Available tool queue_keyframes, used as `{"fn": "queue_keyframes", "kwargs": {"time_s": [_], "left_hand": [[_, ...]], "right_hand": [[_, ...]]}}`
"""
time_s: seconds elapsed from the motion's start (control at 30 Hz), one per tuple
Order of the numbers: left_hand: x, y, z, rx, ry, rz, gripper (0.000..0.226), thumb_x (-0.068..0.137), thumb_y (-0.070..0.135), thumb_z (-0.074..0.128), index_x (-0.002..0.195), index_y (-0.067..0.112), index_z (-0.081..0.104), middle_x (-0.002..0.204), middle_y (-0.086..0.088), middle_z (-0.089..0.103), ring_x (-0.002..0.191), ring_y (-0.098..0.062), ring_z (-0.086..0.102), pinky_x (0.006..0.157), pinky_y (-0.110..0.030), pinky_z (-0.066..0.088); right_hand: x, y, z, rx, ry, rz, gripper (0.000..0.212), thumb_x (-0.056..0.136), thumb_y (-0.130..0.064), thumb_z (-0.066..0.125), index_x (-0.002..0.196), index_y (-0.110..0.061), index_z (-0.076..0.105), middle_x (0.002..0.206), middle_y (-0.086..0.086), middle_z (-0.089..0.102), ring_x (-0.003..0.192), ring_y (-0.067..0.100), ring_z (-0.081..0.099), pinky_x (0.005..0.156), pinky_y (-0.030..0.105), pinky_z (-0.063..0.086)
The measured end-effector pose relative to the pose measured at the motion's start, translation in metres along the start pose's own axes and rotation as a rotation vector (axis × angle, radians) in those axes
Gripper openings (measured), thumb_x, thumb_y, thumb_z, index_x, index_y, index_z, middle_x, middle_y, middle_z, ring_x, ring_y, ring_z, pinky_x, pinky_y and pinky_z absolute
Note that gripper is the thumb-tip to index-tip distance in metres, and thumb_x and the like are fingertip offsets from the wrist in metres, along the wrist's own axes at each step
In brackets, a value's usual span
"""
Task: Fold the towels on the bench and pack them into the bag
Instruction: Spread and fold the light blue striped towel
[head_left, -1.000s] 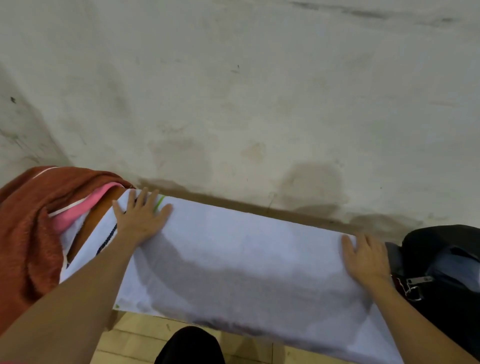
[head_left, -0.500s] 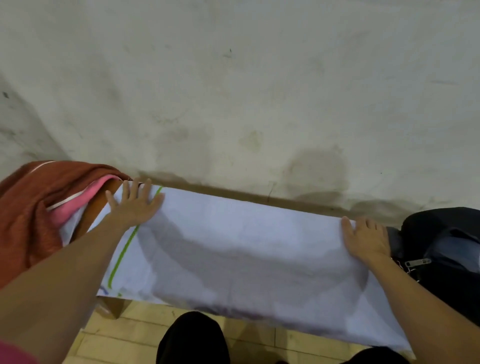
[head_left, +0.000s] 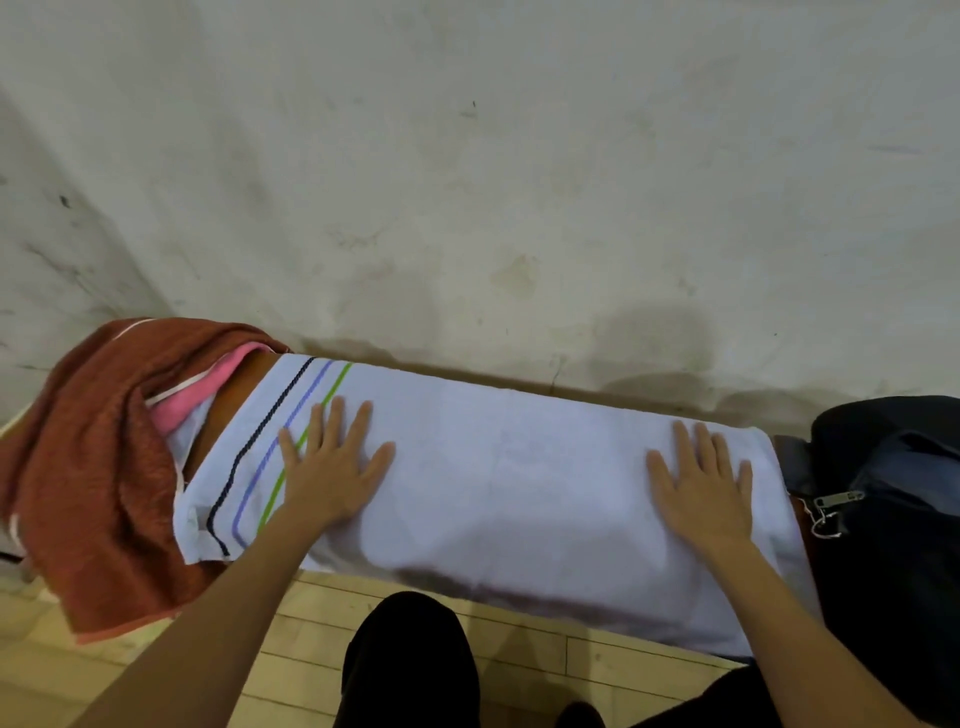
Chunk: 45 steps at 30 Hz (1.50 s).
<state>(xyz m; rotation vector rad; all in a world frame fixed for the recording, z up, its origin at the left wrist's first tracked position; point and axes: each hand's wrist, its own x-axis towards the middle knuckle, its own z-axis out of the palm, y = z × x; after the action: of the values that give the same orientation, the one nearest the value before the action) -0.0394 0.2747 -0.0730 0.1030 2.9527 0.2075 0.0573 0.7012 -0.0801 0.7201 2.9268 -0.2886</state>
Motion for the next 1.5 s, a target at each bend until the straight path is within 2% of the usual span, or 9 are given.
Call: {"fn": "queue_keyframes", "kwargs": {"time_s": [0.4,0.53,0.67,0.83,1.03,1.2,1.37,1.43,1.5], "left_hand": [[0.024,0.006,-0.012,0.015,-0.093,-0.019,0.072,0.093,0.072,0.015,0.153,0.044,-0.011,0.163,0.004,-0.019,0.150,-0.021,-0.019,0.116,-0.060,-0.012],[0.026,0.006,-0.019,0.005,-0.164,-0.030,0.073,0.092,0.073,0.014,0.153,0.043,-0.013,0.163,0.004,-0.021,0.149,-0.022,-0.021,0.116,-0.060,-0.013],[0.003,0.004,-0.014,0.028,-0.040,0.017,0.072,0.094,0.070,0.012,0.154,0.038,-0.012,0.164,0.001,-0.017,0.150,-0.022,-0.017,0.116,-0.058,-0.012],[-0.009,-0.003,-0.004,0.014,-0.044,-0.005,0.079,0.084,0.073,-0.001,0.154,0.038,-0.014,0.163,0.002,-0.020,0.150,-0.021,-0.019,0.118,-0.055,-0.012],[-0.001,-0.008,-0.006,0.005,-0.070,0.019,0.072,0.092,0.071,0.009,0.154,0.040,-0.013,0.163,0.003,-0.019,0.150,-0.022,-0.019,0.119,-0.054,-0.013],[-0.013,-0.024,-0.010,-0.082,0.001,-0.011,0.072,0.097,0.063,0.017,0.157,0.030,-0.004,0.165,0.000,-0.009,0.152,-0.022,-0.011,0.120,-0.052,-0.008],[-0.030,-0.052,-0.019,-0.069,0.134,-0.206,0.063,0.102,0.046,0.031,0.157,0.023,0.012,0.165,-0.006,0.007,0.151,-0.029,0.002,0.118,-0.059,0.005],[-0.037,-0.060,-0.020,-0.107,0.146,-0.225,0.059,0.103,0.039,0.032,0.157,0.020,0.016,0.164,-0.008,0.012,0.151,-0.029,0.006,0.118,-0.058,0.007],[-0.044,-0.070,-0.020,-0.087,0.143,-0.192,0.057,0.103,0.033,0.032,0.156,0.018,0.018,0.163,-0.008,0.016,0.150,-0.029,0.010,0.117,-0.058,0.013]], "right_hand": [[0.031,0.002,-0.014,-0.024,-0.016,-0.035,0.070,0.099,-0.063,0.014,0.159,-0.028,0.005,0.167,0.000,0.004,0.153,0.019,-0.005,0.123,0.047,-0.004],[0.025,0.001,-0.020,-0.020,-0.070,-0.036,0.072,0.098,-0.064,0.014,0.159,-0.028,-0.003,0.167,0.002,-0.005,0.153,0.019,-0.011,0.122,0.050,-0.007],[-0.005,-0.003,-0.011,-0.061,-0.020,-0.095,0.072,0.097,-0.062,0.008,0.158,-0.028,-0.009,0.166,0.002,-0.011,0.152,0.020,-0.014,0.120,0.052,-0.011],[-0.025,0.002,0.000,-0.038,-0.001,-0.115,0.076,0.090,-0.066,-0.006,0.158,-0.031,-0.010,0.166,-0.002,-0.012,0.153,0.018,-0.013,0.123,0.047,-0.009],[-0.016,0.004,-0.004,-0.019,0.000,-0.128,0.080,0.087,-0.067,-0.002,0.158,-0.032,-0.007,0.166,-0.003,-0.011,0.152,0.017,-0.013,0.123,0.045,-0.009],[-0.020,0.000,-0.005,0.006,0.012,-0.109,0.080,0.089,-0.068,-0.004,0.159,-0.028,-0.004,0.167,-0.001,-0.007,0.153,0.017,-0.012,0.123,0.048,-0.009],[-0.027,-0.055,-0.007,0.055,0.048,-0.230,0.090,0.081,-0.068,-0.011,0.159,-0.026,0.005,0.167,-0.004,0.001,0.153,0.015,-0.004,0.122,0.044,-0.007],[-0.031,-0.089,-0.007,0.083,0.051,-0.338,0.084,0.087,-0.068,-0.007,0.159,-0.028,0.009,0.167,-0.006,0.003,0.153,0.013,-0.003,0.123,0.043,-0.006],[-0.037,-0.122,-0.005,0.086,0.001,-0.445,0.082,0.087,-0.069,-0.009,0.159,-0.030,0.004,0.167,-0.008,-0.002,0.153,0.012,-0.008,0.123,0.042,-0.008]]}}
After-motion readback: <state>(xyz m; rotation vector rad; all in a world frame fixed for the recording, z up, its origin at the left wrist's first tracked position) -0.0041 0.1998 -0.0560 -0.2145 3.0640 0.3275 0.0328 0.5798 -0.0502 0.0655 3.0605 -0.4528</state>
